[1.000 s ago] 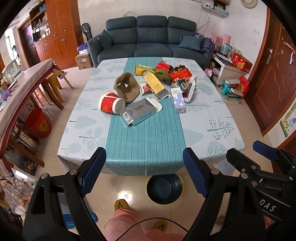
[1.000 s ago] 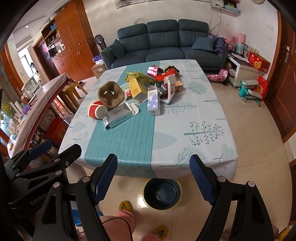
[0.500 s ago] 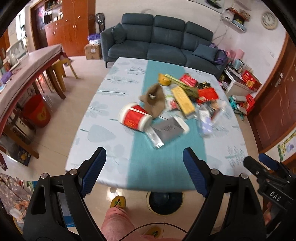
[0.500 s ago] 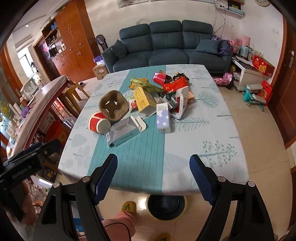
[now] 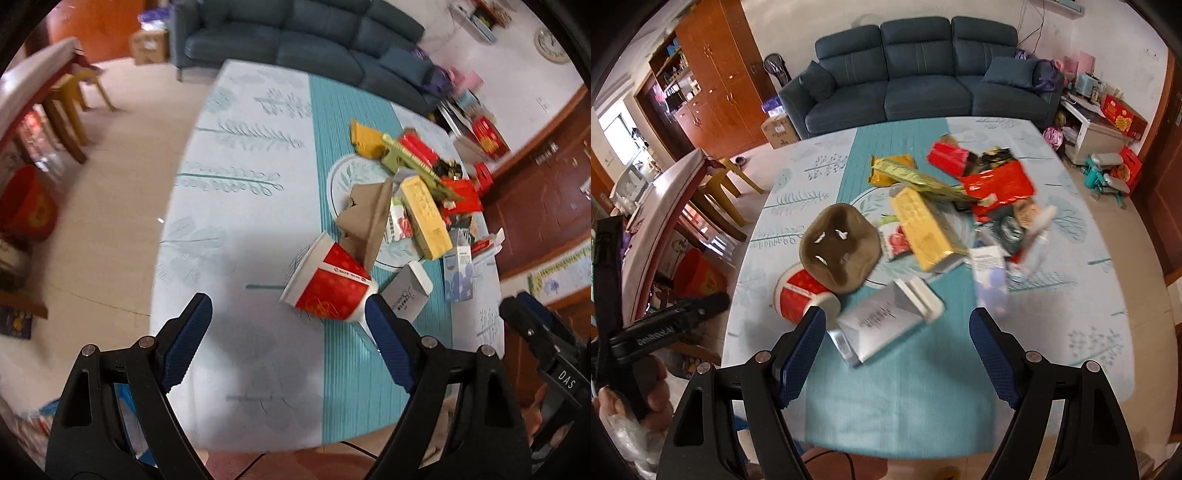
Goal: Collect trash
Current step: 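Grasp the red-and-white paper cup with the left tool while the right tool grasps the brown pulp tray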
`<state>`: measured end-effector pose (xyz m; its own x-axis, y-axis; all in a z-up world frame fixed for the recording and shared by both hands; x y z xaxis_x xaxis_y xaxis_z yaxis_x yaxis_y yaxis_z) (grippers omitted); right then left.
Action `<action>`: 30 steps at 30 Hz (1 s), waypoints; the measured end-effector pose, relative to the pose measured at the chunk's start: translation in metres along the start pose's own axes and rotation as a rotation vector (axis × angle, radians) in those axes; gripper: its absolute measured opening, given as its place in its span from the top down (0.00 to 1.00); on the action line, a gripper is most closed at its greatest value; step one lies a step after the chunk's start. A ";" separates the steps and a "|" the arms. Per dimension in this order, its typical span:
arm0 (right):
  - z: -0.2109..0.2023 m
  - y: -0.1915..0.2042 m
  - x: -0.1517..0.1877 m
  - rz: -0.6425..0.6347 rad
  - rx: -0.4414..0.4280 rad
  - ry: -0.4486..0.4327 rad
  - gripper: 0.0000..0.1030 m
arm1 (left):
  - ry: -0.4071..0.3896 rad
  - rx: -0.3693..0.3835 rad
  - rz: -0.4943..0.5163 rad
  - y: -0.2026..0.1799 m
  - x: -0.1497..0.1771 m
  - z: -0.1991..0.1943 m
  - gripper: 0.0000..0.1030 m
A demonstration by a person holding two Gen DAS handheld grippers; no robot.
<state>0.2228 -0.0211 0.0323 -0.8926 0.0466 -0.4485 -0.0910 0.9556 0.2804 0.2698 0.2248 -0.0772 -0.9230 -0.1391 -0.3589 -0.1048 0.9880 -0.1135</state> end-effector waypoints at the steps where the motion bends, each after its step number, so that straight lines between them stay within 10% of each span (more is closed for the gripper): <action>1: 0.009 0.004 -0.003 0.001 0.003 0.005 0.20 | 0.024 0.022 0.016 0.001 -0.006 0.012 0.20; 15: 0.081 0.004 -0.023 0.181 0.009 0.045 0.25 | 0.264 0.273 0.217 -0.052 -0.029 0.119 0.30; 30: 0.126 0.042 -0.049 0.185 -0.065 0.075 0.25 | 0.313 0.481 0.192 -0.073 -0.017 0.098 0.90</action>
<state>0.3182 0.0531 -0.0409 -0.9269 0.1955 -0.3204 0.0516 0.9119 0.4072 0.3297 0.1485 -0.1534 -0.9816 0.1372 -0.1328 0.1862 0.8421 -0.5061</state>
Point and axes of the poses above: each gripper's, at about its wrist camera, not at the fingertips, and z roughly the way its jaws point, y to its left, x to its underside, the point moved 7 cm from there along z, roughly the way its jaws point, and after that the axes turned 11 degrees about -x, right-handed, at the moved point
